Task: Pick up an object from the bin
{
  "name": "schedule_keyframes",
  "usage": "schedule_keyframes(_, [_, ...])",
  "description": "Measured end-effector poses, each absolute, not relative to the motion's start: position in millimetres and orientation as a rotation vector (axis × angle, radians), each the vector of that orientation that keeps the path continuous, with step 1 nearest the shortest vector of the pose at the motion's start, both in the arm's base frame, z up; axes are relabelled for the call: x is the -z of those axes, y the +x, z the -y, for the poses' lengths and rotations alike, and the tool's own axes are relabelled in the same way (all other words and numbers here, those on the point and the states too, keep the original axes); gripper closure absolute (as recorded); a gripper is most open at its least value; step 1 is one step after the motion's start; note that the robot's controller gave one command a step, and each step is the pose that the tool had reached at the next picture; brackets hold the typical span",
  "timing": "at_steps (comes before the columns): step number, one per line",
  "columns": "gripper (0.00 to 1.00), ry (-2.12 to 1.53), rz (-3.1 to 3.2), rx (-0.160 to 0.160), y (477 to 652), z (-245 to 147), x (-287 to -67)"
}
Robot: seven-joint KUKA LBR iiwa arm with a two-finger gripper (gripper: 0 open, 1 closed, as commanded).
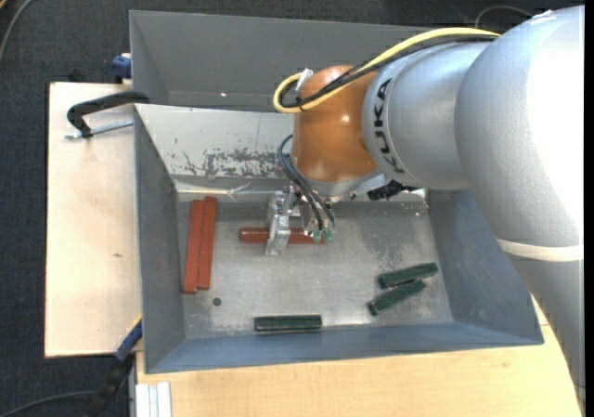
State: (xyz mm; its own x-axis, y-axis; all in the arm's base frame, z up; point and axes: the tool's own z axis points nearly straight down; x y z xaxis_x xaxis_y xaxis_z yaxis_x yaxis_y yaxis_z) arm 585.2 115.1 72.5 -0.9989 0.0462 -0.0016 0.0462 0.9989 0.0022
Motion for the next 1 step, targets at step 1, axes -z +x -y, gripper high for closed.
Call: schedule_keyframes(1, [1.0, 0.002, -3.128, -0.005, 563.3, -118.7, -221.0])
